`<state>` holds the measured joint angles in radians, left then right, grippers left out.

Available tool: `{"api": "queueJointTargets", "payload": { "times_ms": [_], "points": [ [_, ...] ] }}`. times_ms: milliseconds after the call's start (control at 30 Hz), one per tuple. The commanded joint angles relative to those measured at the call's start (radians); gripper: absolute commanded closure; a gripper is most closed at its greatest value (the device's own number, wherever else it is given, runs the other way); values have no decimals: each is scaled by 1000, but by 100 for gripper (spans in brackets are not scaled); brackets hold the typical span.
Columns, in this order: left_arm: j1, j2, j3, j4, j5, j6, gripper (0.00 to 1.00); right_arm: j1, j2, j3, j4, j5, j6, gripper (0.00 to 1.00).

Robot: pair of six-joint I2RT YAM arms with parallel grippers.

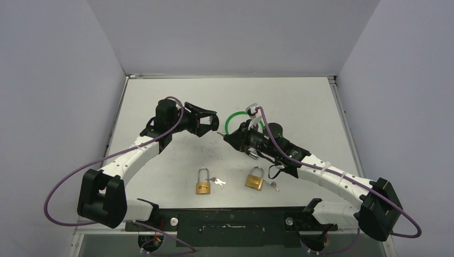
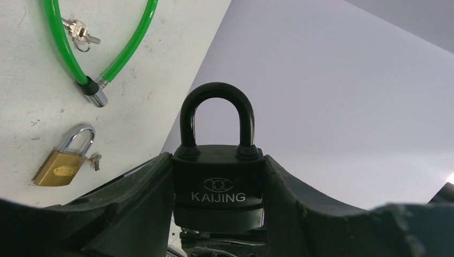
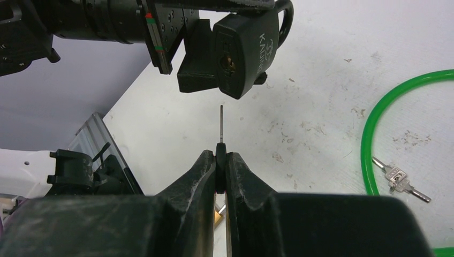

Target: Unlock with the key

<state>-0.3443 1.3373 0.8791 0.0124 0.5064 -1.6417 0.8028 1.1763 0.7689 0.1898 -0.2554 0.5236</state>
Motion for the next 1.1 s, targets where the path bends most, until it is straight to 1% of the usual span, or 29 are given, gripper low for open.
{"api": "queueJointTargets", "payload": {
  "times_ms": [0,233,467,667,900,1067],
  "points": [
    [-4,-46,60,64,26,74,100,14,-19,31,108,35,-28,100],
    [-9,-47,86,7,12,132,100,26,-16,35,125,83,-28,100],
    [-9,-52,74,-2,12,111,100,32,46,97,82,112,-35,100],
    [-9,-54,57,13,12,94,100,31,89,128,54,91,-43,100],
    [-7,-53,55,2,3,97,100,32,84,122,38,75,-67,100],
    [-5,-54,58,-11,-9,111,100,31,77,113,21,97,-73,100]
  ]
}}
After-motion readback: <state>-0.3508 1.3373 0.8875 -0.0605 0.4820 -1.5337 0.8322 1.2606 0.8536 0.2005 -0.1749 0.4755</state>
